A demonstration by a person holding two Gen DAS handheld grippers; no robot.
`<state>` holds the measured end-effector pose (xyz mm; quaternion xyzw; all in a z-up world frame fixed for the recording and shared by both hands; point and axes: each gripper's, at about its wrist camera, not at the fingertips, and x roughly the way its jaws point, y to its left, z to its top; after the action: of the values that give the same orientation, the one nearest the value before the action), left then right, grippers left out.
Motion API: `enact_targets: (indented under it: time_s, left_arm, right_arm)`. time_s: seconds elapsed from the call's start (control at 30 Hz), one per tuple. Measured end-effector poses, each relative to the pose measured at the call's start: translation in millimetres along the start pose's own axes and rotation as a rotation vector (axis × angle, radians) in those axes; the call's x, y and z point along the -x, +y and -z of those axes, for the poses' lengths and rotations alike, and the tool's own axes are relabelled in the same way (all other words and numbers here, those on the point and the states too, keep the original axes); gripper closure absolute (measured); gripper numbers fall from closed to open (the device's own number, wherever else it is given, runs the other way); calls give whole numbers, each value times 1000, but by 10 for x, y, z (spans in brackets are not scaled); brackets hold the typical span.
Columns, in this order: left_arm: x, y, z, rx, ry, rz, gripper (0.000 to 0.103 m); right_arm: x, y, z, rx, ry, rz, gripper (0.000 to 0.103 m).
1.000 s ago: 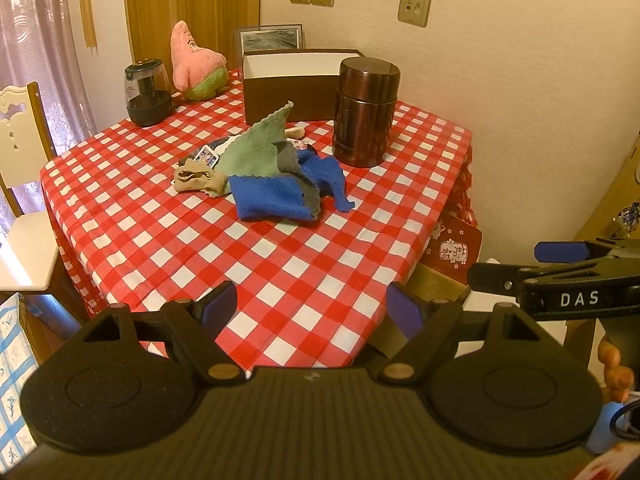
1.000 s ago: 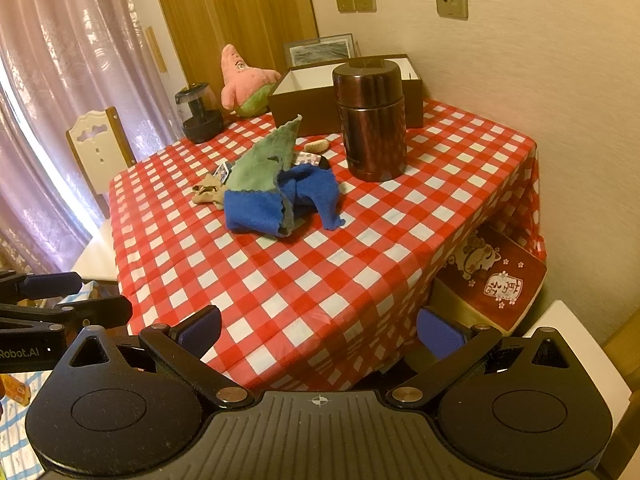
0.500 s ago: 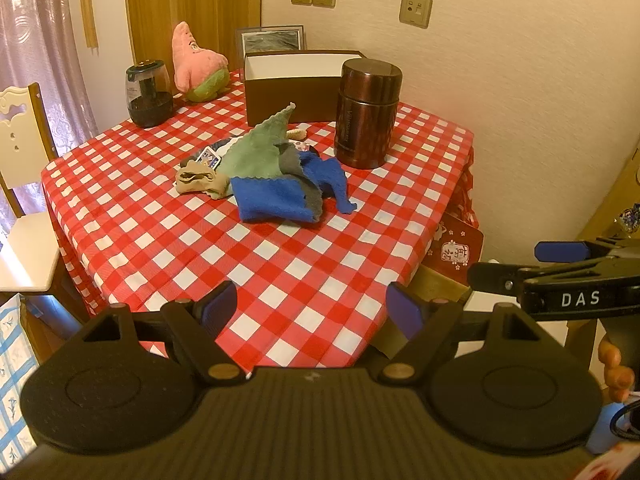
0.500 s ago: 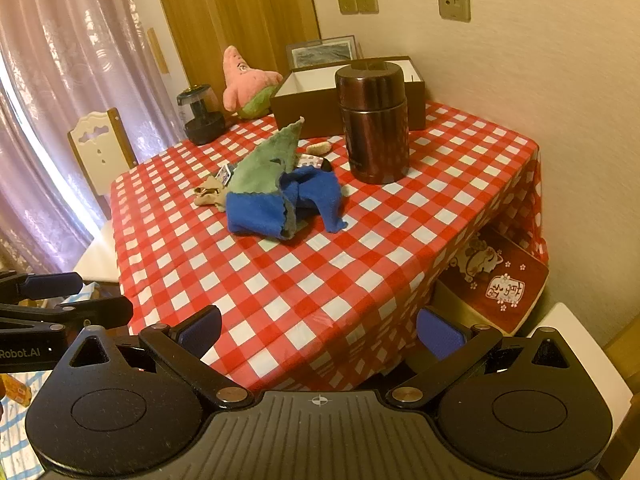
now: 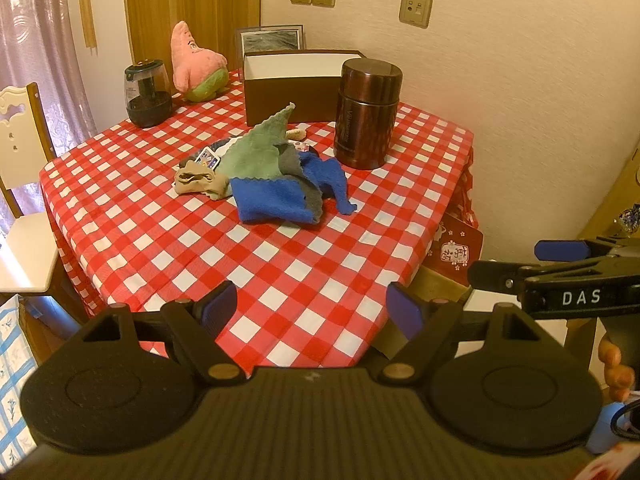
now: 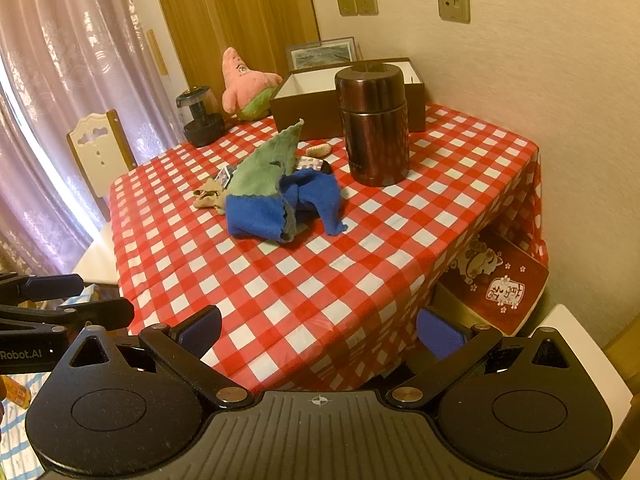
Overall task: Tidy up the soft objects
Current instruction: 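Move both tools toward the pile of cloths on the table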
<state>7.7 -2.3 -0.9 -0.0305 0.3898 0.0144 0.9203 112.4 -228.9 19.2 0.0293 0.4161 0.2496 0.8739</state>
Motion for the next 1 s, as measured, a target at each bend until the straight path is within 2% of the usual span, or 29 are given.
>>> enact_targets:
  time_s: [0.53, 0.8, 1.0]
  left_arm:
    - [10, 4, 12, 0, 2, 0, 23]
    - [-138, -2, 10, 0, 17, 9, 23]
    - [-177, 162, 15, -6, 28, 22, 23]
  right_arm:
    - [-92, -1, -45, -2, 0, 0, 0]
    - [-166, -18, -66, -8, -7, -11, 0]
    - [-275, 49, -79, -31, -4, -23, 0]
